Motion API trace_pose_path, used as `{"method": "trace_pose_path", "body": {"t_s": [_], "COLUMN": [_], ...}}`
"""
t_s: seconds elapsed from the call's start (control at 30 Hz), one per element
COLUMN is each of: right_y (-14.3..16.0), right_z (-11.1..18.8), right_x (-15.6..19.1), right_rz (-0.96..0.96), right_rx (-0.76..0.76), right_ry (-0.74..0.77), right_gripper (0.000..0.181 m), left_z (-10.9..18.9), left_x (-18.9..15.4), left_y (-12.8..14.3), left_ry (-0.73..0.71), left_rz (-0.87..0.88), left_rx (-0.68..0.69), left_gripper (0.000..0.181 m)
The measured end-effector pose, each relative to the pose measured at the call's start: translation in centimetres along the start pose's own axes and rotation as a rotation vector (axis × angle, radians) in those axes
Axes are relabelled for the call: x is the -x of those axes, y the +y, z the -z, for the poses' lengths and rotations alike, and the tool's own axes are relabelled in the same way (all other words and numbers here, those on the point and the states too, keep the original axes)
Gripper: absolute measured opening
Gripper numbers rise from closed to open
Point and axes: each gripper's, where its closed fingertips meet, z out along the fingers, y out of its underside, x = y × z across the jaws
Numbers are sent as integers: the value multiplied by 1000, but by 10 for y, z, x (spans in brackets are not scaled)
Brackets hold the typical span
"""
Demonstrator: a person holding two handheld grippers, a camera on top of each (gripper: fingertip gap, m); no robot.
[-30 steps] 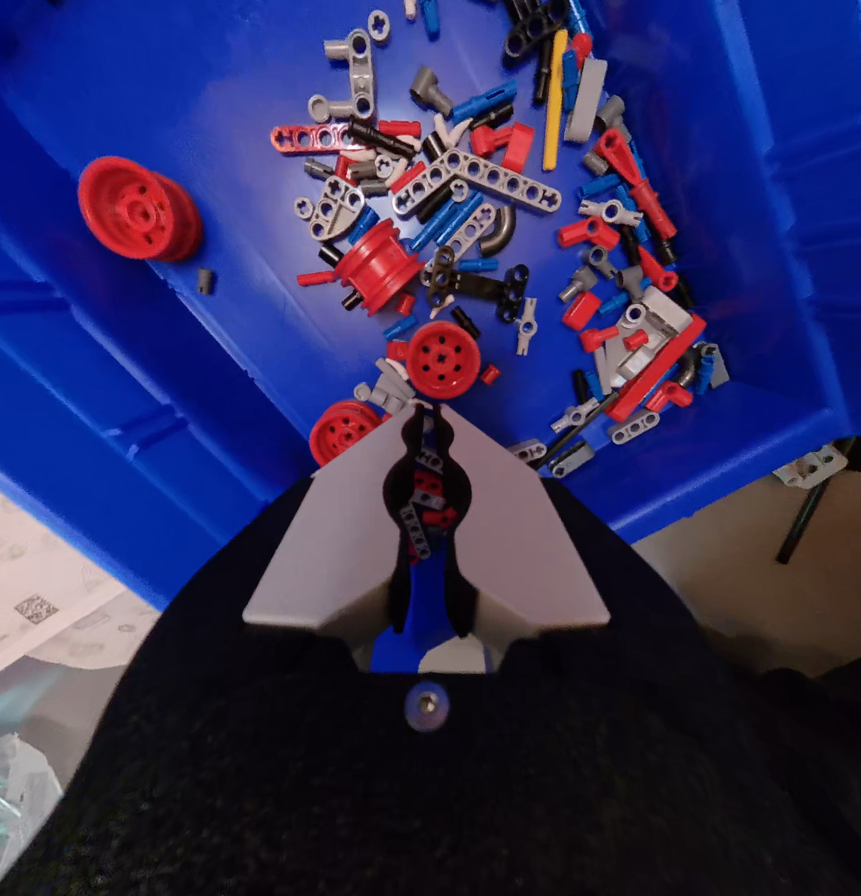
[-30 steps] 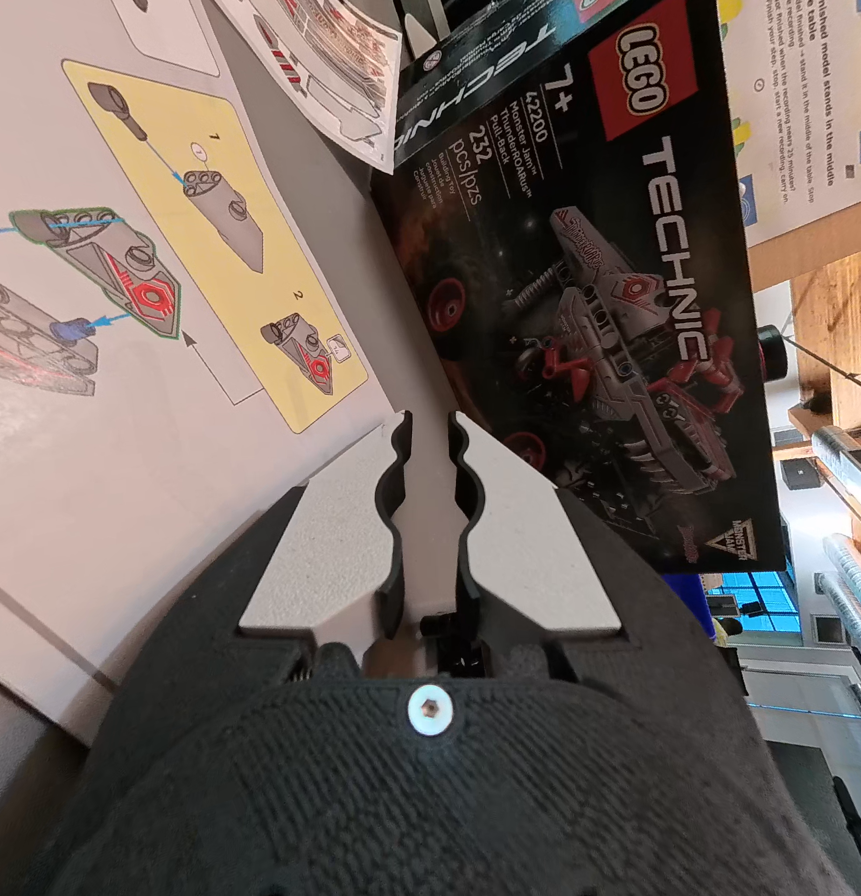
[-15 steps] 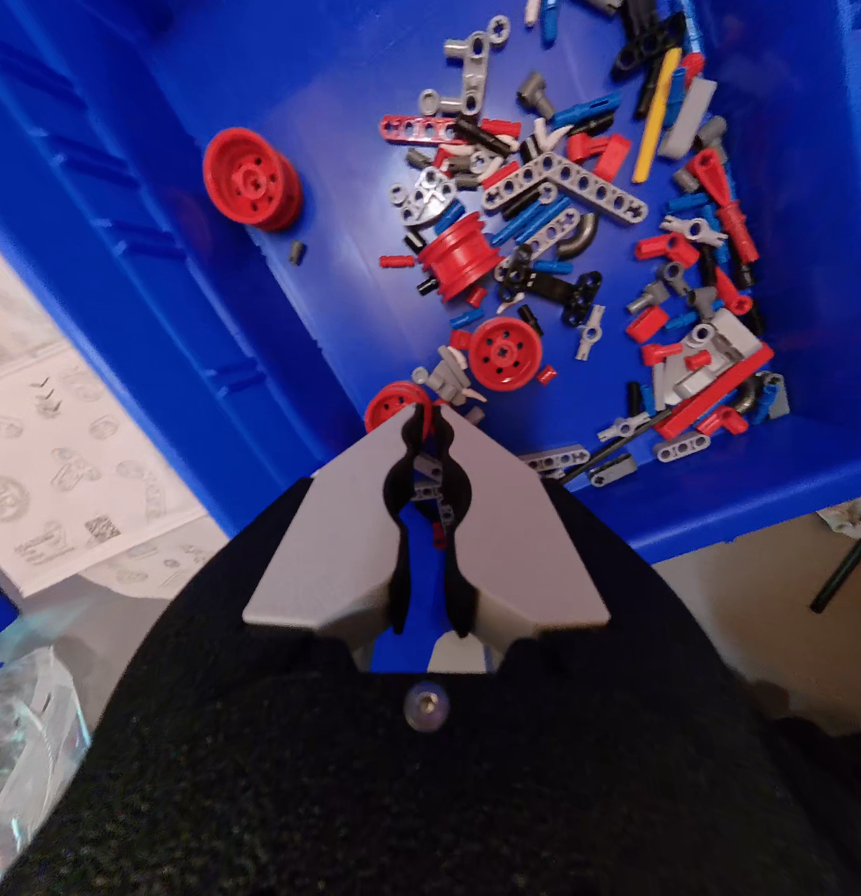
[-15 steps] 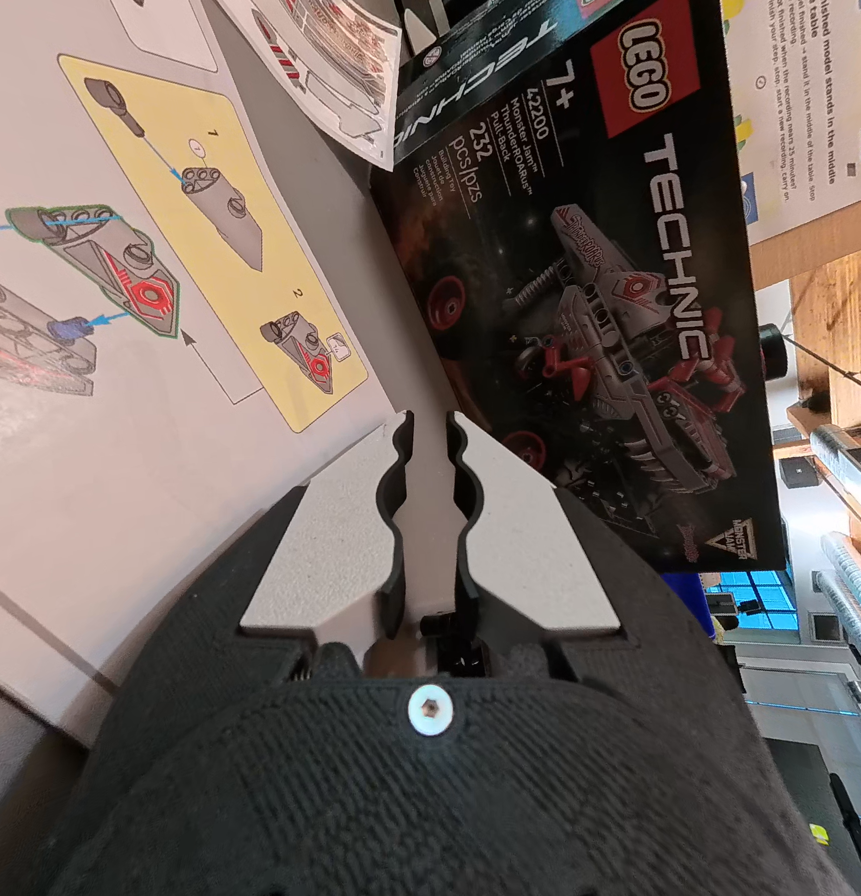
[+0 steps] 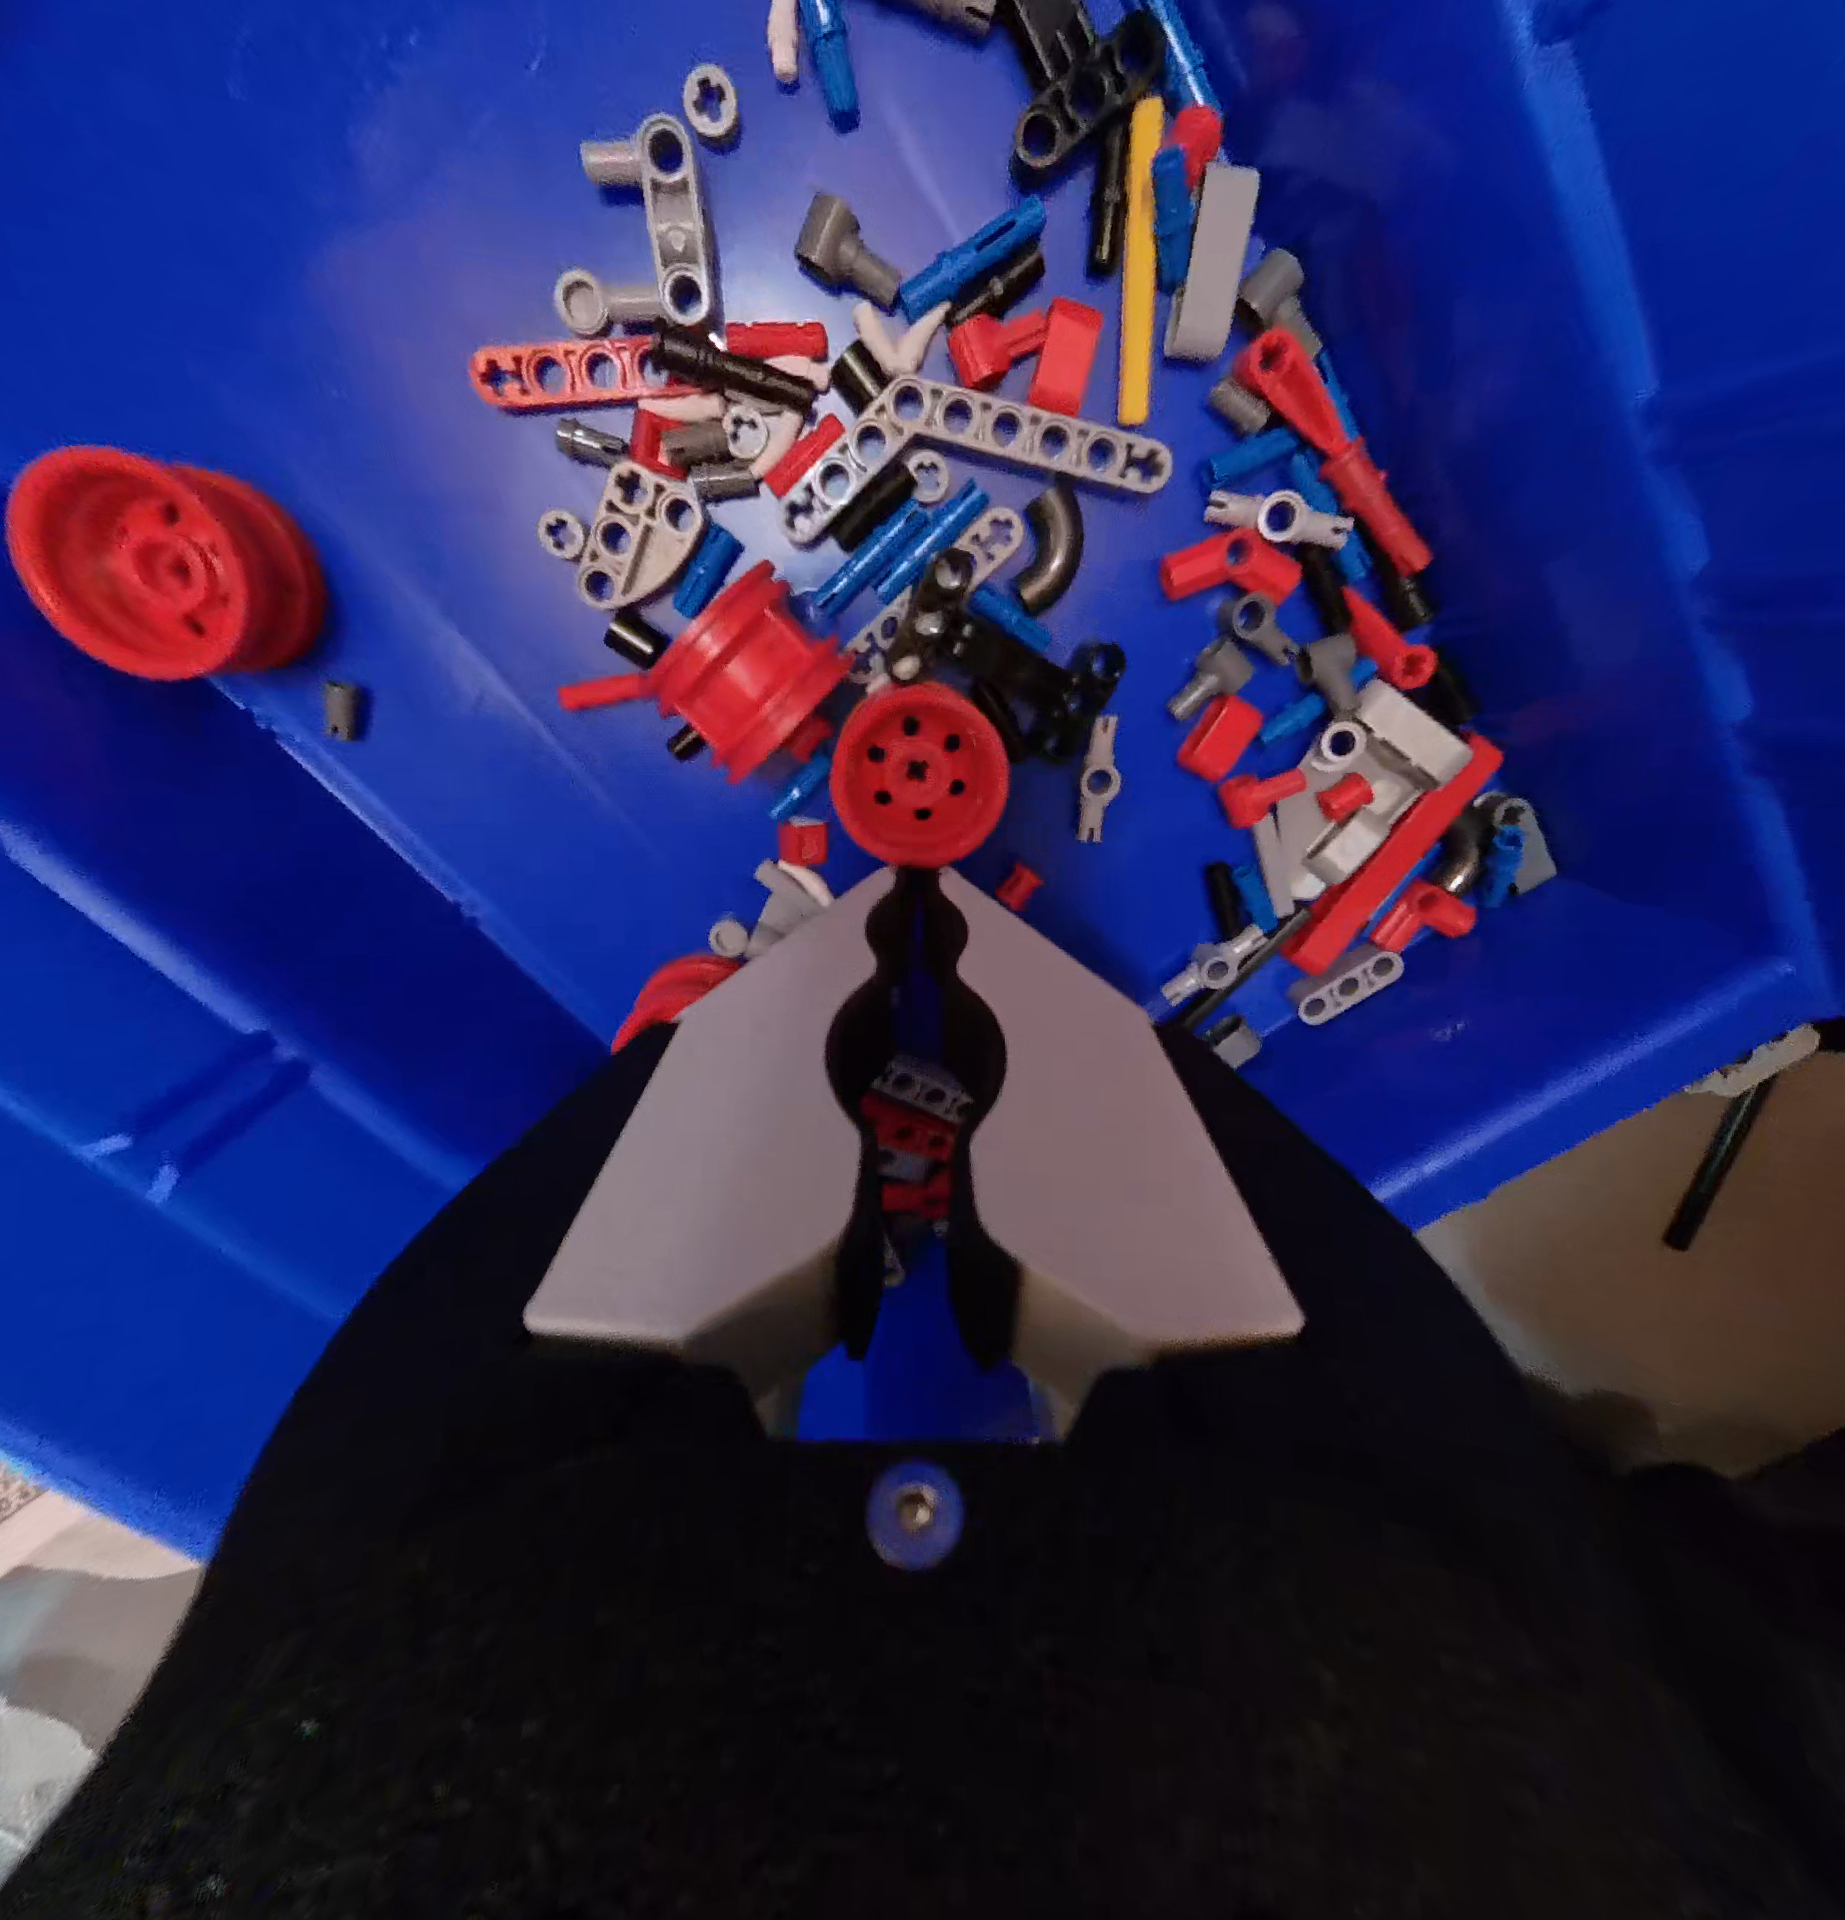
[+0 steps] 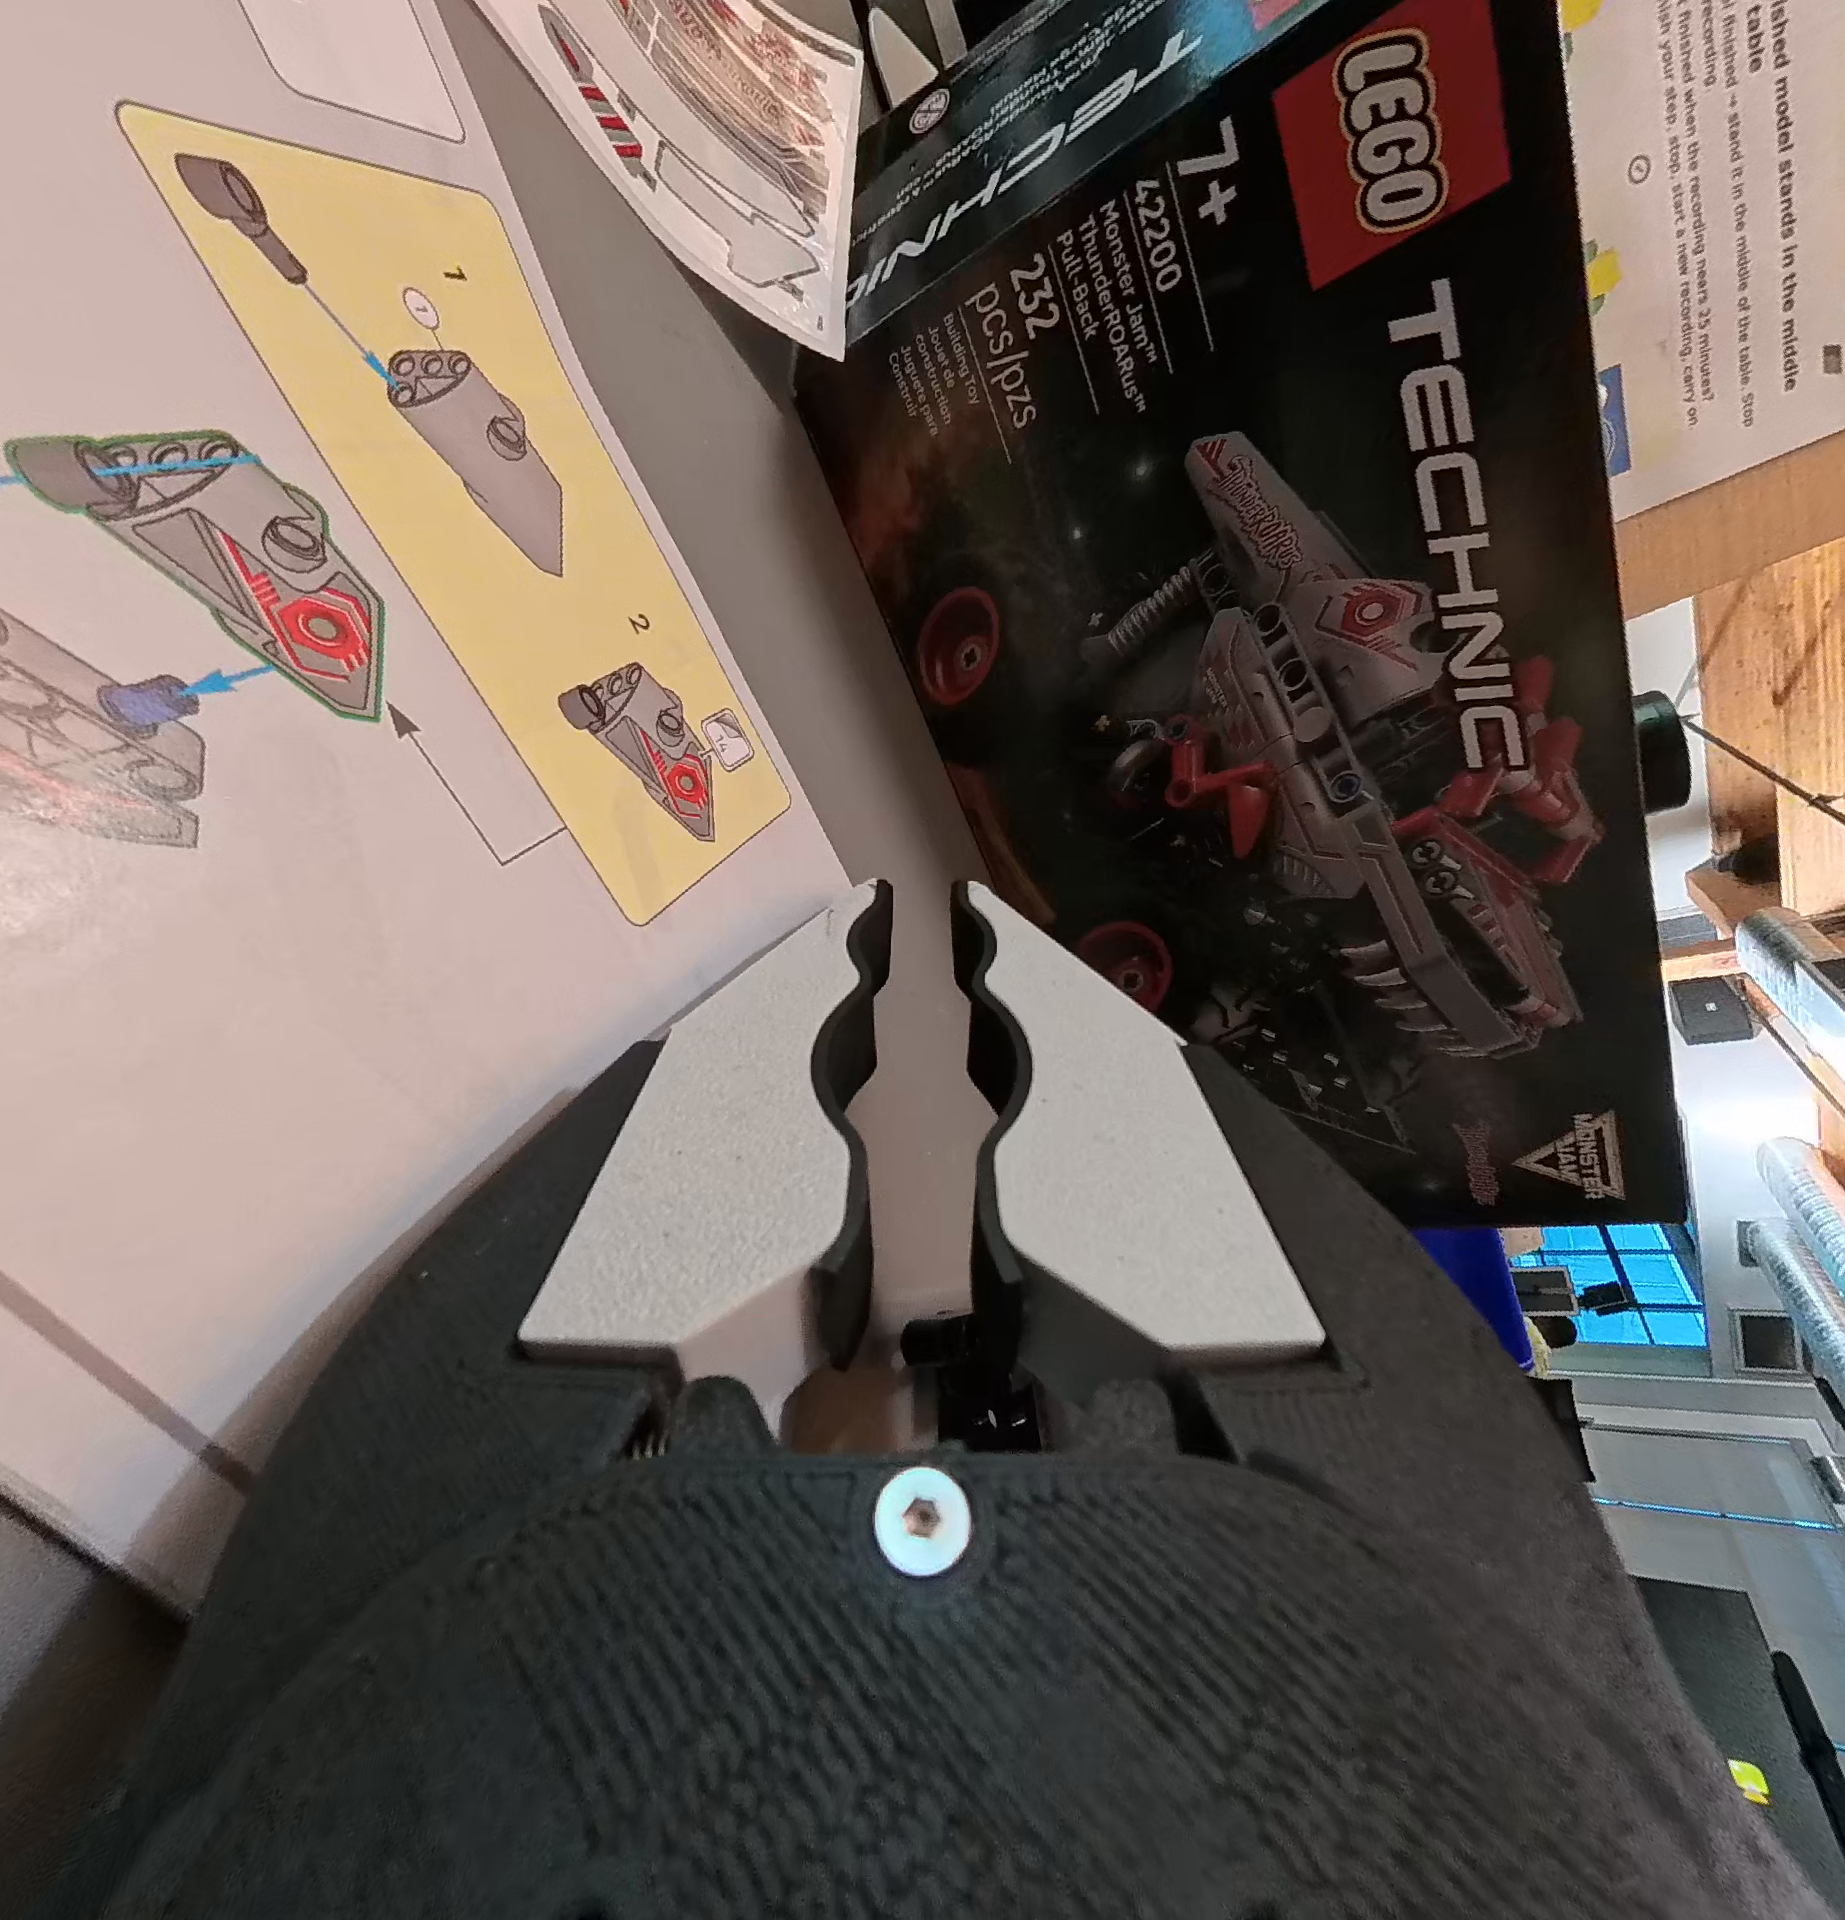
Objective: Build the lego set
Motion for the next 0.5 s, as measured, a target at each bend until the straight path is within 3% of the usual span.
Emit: {"method": "trace_pose_path", "body": {"t_s": [0.27,0.37,0.5], "right_y": [0,0,1], "right_z": [0,0,-1], "right_x": [0,0,-1], "right_rz": [1,1,2], "right_rx": [2,3,4], "right_ry": [2,4,6], "right_gripper": [9,9,10], "left_z": [20,19,6], "left_x": [3,-15,-22], "left_y": [-10,-24,-18], "left_ry": [-71,34,86], "left_rz": [-5,-61,-100], "left_rx": [-80,-154,-96], "left_gripper": [0,0,0]}}
